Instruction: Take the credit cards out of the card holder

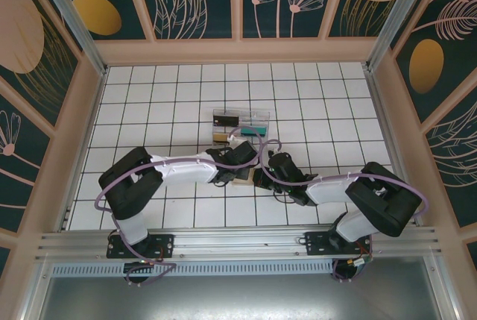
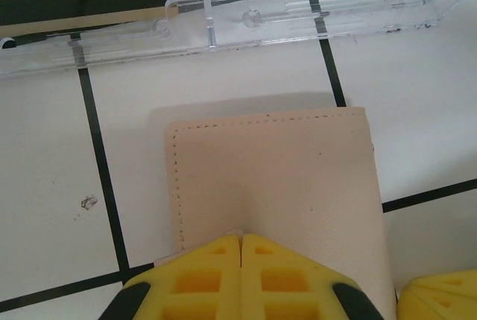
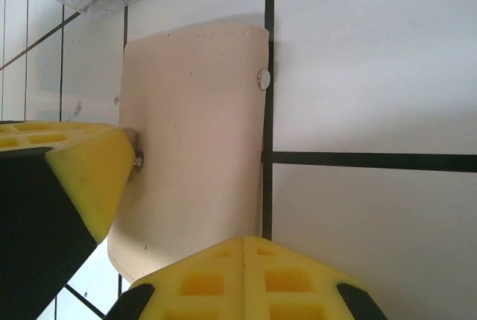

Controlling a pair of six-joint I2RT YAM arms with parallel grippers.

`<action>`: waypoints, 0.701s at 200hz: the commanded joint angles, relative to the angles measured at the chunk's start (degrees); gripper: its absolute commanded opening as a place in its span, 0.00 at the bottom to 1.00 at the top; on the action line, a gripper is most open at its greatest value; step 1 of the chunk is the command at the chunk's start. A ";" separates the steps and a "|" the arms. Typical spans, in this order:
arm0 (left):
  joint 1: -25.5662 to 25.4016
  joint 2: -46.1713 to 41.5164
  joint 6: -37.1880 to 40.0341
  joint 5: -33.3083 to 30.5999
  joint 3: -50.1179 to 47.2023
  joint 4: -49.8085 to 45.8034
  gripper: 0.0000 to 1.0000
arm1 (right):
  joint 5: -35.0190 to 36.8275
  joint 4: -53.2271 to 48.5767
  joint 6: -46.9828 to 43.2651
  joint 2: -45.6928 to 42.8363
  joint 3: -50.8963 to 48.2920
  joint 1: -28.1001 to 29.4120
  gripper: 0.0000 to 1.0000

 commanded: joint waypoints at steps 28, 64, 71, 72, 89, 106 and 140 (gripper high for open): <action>0.84 -8.31 -4.18 4.47 -5.12 3.40 0.00 | -0.02 -1.85 0.62 0.52 -0.06 -0.84 0.00; 2.20 -12.10 -5.35 5.17 -9.00 6.23 0.00 | -0.02 -3.89 -0.31 -0.99 1.18 -1.01 0.00; 2.50 -12.71 -5.48 5.25 -9.88 6.63 0.00 | 0.15 -4.64 -0.70 -1.54 1.62 -1.01 0.00; 2.51 -12.79 -5.50 5.25 -9.99 6.70 0.00 | 0.18 -4.78 -0.76 -1.65 1.73 -1.01 0.00; 3.21 -14.17 -5.54 5.93 -12.17 7.99 0.00 | 0.83 -7.03 -1.90 -3.23 2.98 -1.01 0.00; 3.40 -16.44 -5.43 6.43 -14.02 9.83 0.00 | 1.88 -10.00 -3.31 -4.93 4.64 -0.95 0.00; 3.47 -21.93 -4.60 7.07 -14.35 11.39 0.00 | 3.79 -14.69 -5.27 -7.19 7.47 -1.01 0.39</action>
